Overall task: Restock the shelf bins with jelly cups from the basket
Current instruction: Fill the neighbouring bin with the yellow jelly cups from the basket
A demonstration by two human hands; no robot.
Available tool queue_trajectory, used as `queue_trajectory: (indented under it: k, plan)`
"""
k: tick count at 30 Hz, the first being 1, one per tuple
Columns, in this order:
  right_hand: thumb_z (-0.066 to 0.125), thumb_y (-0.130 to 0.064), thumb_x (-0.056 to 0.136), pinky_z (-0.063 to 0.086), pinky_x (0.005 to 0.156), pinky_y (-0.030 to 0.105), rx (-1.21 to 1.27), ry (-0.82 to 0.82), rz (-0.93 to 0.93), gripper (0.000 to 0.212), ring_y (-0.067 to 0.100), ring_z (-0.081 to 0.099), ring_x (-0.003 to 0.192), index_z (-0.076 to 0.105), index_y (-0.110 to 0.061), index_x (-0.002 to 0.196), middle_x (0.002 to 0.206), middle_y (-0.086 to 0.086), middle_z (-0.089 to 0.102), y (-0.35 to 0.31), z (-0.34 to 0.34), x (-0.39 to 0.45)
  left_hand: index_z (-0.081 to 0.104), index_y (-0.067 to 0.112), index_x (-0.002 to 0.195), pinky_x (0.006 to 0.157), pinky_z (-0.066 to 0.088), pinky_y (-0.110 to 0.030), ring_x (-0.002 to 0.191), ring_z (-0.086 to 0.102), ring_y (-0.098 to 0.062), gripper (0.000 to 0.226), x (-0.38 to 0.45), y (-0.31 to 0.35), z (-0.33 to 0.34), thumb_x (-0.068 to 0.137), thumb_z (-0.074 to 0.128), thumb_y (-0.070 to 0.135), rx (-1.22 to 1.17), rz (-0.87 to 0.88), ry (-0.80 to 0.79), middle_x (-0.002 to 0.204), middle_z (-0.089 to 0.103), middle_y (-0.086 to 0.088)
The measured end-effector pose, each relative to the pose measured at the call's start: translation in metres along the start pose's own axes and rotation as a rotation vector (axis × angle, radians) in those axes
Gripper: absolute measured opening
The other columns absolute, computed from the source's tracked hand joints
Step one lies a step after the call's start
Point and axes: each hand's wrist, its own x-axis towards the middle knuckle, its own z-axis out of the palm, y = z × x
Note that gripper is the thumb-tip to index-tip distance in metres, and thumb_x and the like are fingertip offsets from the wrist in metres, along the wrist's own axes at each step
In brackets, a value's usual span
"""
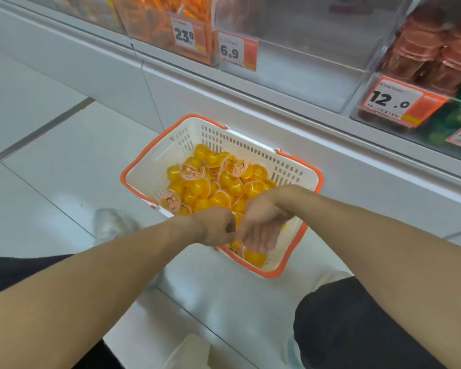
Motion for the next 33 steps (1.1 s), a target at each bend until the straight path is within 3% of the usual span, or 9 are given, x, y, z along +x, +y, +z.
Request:
queue_trajectory:
  k: [4, 8, 12, 15, 18, 23, 27, 30, 33]
  plan:
    - [0.062, -0.03, 0.094, 0.063, 0.071, 0.037, 0.017, 0.596, -0.14, 0.028, 0.026, 0.074, 0.082, 0.07, -0.003, 0.095, 0.087, 0.011, 0.075, 0.003, -0.055, 0.014, 0.068, 0.005, 0.088, 0.063, 0.045, -0.031, 0.073, 0.057, -0.022, 0.022, 0.037, -0.011, -0.025, 0.095, 0.055, 0.021, -0.007, 0.021, 0.012, 0.085, 0.069, -0.012]
    - [0.061, -0.027, 0.093, 0.063, 0.072, 0.036, 0.049, 0.658, 0.035, 0.024, 0.027, 0.073, 0.08, 0.069, -0.005, 0.092, 0.085, 0.011, 0.074, 0.037, -0.093, 0.044, 0.068, 0.004, 0.091, 0.065, 0.045, -0.033, 0.081, 0.06, -0.028, 0.024, 0.091, -0.033, -0.068, 0.097, 0.053, 0.023, 0.028, 0.004, -0.017, 0.087, 0.068, -0.012]
    - [0.064, -0.023, 0.087, 0.05, 0.063, 0.025, 0.071, 0.842, 0.085, 0.013, 0.018, 0.062, 0.077, 0.063, -0.013, 0.095, 0.093, 0.005, 0.066, 0.053, -0.095, 0.083, 0.06, 0.014, 0.087, 0.063, 0.042, -0.03, 0.083, 0.06, -0.024, 0.015, 0.131, -0.057, -0.087, 0.096, 0.051, 0.023, 0.057, -0.075, 0.123, 0.083, 0.061, -0.003]
    - [0.069, -0.04, 0.087, 0.047, 0.068, 0.027, 0.252, 0.909, 0.028, 0.039, 0.016, 0.06, 0.085, 0.056, -0.019, 0.116, 0.098, 0.001, 0.064, 0.043, -0.095, 0.114, 0.059, 0.013, 0.113, 0.084, 0.05, -0.037, 0.108, 0.059, -0.028, 0.021, 0.149, -0.078, -0.089, 0.096, 0.053, 0.024, 0.091, -0.111, 0.16, 0.112, 0.061, -0.007]
    - [0.066, -0.054, 0.087, 0.044, 0.075, 0.029, 0.353, 0.994, 0.021, 0.051, 0.021, 0.061, 0.096, 0.053, -0.017, 0.119, 0.1, 0.002, 0.068, 0.025, -0.099, 0.142, 0.053, 0.01, 0.128, 0.099, 0.045, -0.037, 0.12, 0.053, -0.027, 0.036, 0.165, -0.1, -0.09, 0.095, 0.056, 0.023, 0.066, -0.123, 0.201, 0.129, 0.055, -0.01]
    - [0.068, -0.05, 0.087, 0.042, 0.069, 0.03, 0.468, 1.078, 0.102, 0.04, 0.022, 0.056, 0.084, 0.049, -0.015, 0.093, 0.087, 0.002, 0.059, 0.0, -0.108, 0.162, 0.057, 0.007, 0.122, 0.092, 0.046, -0.034, 0.113, 0.057, -0.027, 0.032, 0.195, -0.117, -0.092, 0.095, 0.059, 0.025, -0.066, -0.142, 0.28, 0.126, 0.058, -0.011]
    - [0.068, -0.044, 0.089, 0.046, 0.065, 0.032, 0.464, 1.017, 0.168, 0.041, 0.023, 0.061, 0.077, 0.043, -0.019, 0.07, 0.07, 0.001, 0.058, -0.005, -0.117, 0.162, 0.058, 0.01, 0.114, 0.09, 0.05, -0.036, 0.107, 0.059, -0.026, 0.031, 0.212, -0.121, -0.093, 0.094, 0.063, 0.032, -0.098, -0.121, 0.27, 0.114, 0.063, -0.009]
    - [0.069, -0.04, 0.09, 0.055, 0.066, 0.03, 0.481, 0.953, 0.235, 0.032, 0.019, 0.069, 0.07, 0.054, -0.014, 0.08, 0.075, 0.006, 0.072, -0.01, -0.127, 0.163, 0.059, 0.014, 0.106, 0.085, 0.054, -0.038, 0.099, 0.062, -0.025, 0.022, 0.218, -0.121, -0.095, 0.092, 0.066, 0.029, -0.091, -0.115, 0.277, 0.104, 0.065, -0.006]
    - [0.07, -0.039, 0.09, 0.052, 0.067, 0.028, 0.484, 0.943, 0.288, 0.03, 0.019, 0.07, 0.078, 0.058, -0.011, 0.089, 0.082, 0.006, 0.072, -0.015, -0.134, 0.155, 0.064, 0.013, 0.102, 0.08, 0.056, -0.036, 0.094, 0.065, -0.025, 0.01, 0.218, -0.124, -0.099, 0.095, 0.058, 0.016, -0.059, -0.117, 0.296, 0.101, 0.069, -0.006]
